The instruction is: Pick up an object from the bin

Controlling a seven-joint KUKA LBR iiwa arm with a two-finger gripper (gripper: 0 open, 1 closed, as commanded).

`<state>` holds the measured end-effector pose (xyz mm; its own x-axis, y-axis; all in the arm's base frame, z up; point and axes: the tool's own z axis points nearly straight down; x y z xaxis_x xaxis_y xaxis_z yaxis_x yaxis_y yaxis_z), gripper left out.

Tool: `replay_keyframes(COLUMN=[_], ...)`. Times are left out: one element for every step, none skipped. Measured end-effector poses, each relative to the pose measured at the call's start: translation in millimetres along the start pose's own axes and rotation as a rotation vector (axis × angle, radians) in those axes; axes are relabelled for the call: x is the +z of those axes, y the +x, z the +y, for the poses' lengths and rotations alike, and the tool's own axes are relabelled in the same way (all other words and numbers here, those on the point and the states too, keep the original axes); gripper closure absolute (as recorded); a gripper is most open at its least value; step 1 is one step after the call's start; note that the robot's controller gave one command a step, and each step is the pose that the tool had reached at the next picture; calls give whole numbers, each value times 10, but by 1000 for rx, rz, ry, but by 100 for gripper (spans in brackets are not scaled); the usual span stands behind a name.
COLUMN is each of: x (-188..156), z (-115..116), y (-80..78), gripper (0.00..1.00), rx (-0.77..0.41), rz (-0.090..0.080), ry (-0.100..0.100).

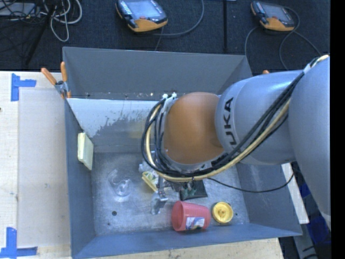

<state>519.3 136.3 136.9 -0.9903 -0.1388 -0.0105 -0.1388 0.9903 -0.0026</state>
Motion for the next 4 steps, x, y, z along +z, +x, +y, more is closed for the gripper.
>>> replay_keyframes(x=[386, 386, 386, 269], z=[118, 118, 118, -297], y=[102, 102, 102, 232], gripper=[100, 0, 0, 0], rx=[-136, -134, -134, -121], rz=[13, 14, 14, 15], ry=[-4, -4, -4, -5])
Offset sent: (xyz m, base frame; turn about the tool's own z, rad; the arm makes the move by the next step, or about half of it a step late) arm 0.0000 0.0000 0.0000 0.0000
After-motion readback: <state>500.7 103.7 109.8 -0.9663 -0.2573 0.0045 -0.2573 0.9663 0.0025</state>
